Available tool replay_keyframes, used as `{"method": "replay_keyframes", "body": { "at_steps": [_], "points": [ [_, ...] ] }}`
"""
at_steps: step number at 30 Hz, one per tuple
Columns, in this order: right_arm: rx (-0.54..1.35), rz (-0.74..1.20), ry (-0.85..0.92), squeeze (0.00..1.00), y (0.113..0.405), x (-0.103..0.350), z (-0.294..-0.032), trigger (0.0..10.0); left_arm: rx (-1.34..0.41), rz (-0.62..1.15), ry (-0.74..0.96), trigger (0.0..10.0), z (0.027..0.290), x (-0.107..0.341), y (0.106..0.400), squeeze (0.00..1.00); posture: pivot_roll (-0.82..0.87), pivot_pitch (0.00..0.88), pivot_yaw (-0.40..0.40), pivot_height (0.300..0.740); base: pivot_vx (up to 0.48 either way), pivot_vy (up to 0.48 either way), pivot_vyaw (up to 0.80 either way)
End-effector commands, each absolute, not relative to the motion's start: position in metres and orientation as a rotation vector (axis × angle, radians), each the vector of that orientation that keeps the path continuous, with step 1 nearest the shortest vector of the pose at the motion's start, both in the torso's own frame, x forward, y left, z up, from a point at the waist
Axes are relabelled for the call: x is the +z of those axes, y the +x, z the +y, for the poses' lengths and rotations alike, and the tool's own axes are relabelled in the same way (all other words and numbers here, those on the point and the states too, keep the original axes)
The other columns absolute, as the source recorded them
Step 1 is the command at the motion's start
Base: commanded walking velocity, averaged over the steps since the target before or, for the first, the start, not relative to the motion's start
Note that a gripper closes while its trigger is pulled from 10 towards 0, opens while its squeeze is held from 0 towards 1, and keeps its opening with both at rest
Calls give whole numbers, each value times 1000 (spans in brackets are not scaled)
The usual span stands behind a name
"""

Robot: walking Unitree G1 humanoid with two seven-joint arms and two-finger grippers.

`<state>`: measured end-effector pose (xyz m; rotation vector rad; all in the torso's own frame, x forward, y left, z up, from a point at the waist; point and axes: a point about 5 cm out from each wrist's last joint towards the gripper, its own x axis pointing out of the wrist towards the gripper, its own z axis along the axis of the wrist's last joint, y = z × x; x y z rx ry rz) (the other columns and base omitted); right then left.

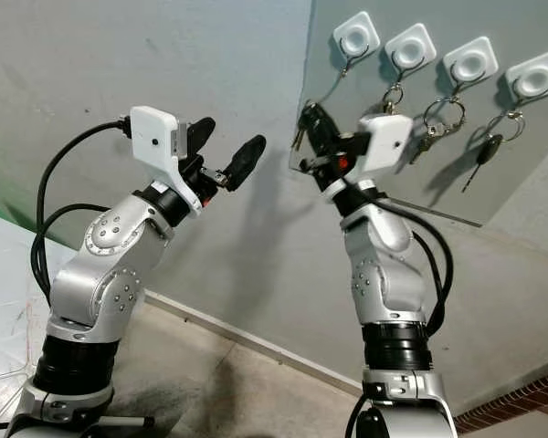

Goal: Hang keys on a hook

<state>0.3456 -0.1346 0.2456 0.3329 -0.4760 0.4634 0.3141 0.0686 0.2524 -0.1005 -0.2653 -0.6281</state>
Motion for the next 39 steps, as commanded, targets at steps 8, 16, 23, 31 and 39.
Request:
{"method": "replay_keyframes", "body": {
  "at_steps": [8,16,23,31,39],
  "points": [
    [490,-544,432,0,348,270,-131,10000,-729,-312,-73,10000,52,271,307,0,15,53,-8,740,0,0,0],
    [512,-584,512,0,348,283,-127,10000,-746,-310,-73,10000,50,273,306,0,18,55,-4,740,0,0,0],
    [569,-581,608,0,342,282,-125,10000,-743,-306,-77,10000,51,273,306,0,18,63,-3,740,0,0,0],
    [563,-579,726,0,340,284,-129,10000,-741,-302,-83,10000,51,274,307,0,18,67,-3,740,0,0,0],
    [530,-551,837,0,342,279,-134,10000,-740,-300,-92,10000,52,274,306,0,19,73,-1,740,0,0,0]
  ]
}}
